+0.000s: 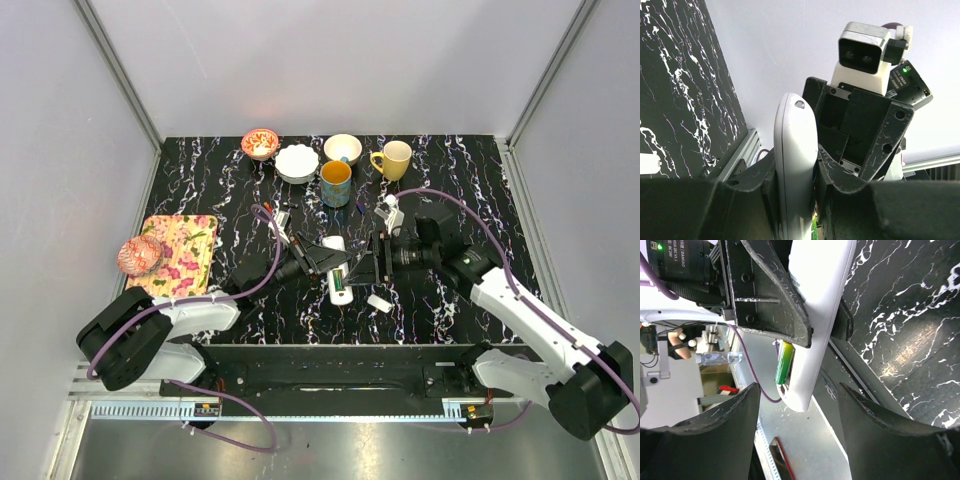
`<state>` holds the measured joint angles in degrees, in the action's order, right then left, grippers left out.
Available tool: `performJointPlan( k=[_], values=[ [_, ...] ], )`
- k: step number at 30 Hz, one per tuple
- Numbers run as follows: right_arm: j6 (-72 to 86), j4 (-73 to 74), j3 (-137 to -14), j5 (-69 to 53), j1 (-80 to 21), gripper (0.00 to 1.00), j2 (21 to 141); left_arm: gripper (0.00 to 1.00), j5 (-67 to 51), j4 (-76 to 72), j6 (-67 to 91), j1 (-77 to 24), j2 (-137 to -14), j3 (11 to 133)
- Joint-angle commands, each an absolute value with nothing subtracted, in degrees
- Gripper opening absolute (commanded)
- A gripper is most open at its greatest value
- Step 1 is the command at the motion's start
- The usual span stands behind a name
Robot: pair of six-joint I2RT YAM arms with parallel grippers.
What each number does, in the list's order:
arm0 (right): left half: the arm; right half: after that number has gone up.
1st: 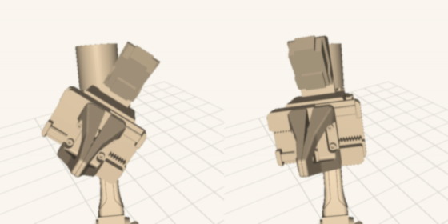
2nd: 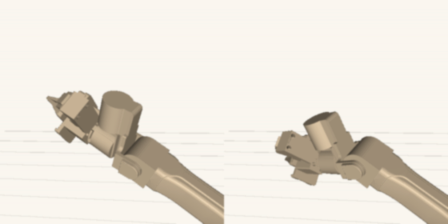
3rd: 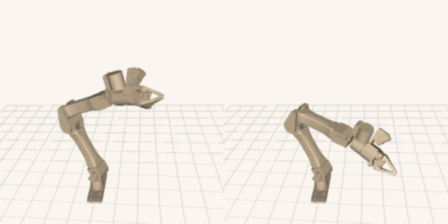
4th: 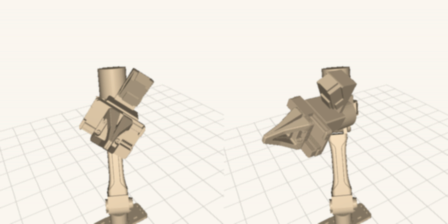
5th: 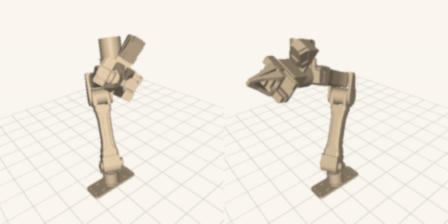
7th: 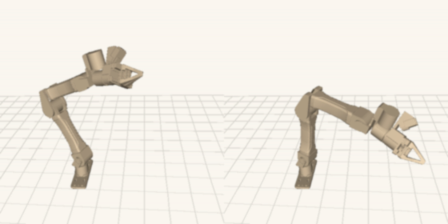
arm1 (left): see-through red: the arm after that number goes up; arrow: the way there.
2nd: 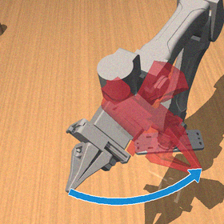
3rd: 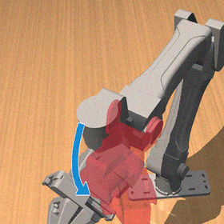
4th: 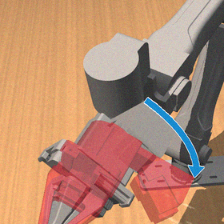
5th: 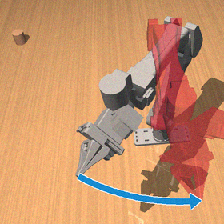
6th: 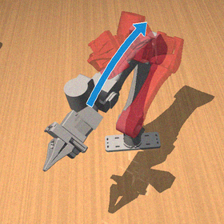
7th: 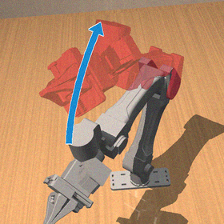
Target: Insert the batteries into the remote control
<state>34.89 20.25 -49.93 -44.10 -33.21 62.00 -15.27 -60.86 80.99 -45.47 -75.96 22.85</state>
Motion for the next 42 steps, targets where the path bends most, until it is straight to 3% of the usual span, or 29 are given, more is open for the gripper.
performJointPlan(
  k=[1, 18, 27, 36, 42],
  values=[
    [31.0, 21.9, -52.1, -39.9, -33.0, 0.68, 59.9, 0.00, -16.5, -62.8, 82.3, -45.1, -74.9, 23.5],
    [51.6, -6.2, -41.0, -50.7, -33.0, 0.65, 64.2, 0.00, -17.7, -65.3, 82.4, -45.2, -75.3, 24.2],
    [53.8, -9.9, -39.8, -52.3, -33.0, 0.50, 66.4, 0.00, -17.8, -66.4, 82.6, -45.1, -75.4, 23.9],
    [52.2, -6.9, -40.3, -52.4, -33.0, 0.44, 67.7, 0.00, -17.7, -66.8, 82.4, -45.2, -75.5, 24.0],
    [48.8, -1.0, -41.8, -49.8, -33.0, 0.28, 67.9, 0.00, -17.6, -66.9, 82.4, -45.2, -75.5, 24.2]
  ],
)
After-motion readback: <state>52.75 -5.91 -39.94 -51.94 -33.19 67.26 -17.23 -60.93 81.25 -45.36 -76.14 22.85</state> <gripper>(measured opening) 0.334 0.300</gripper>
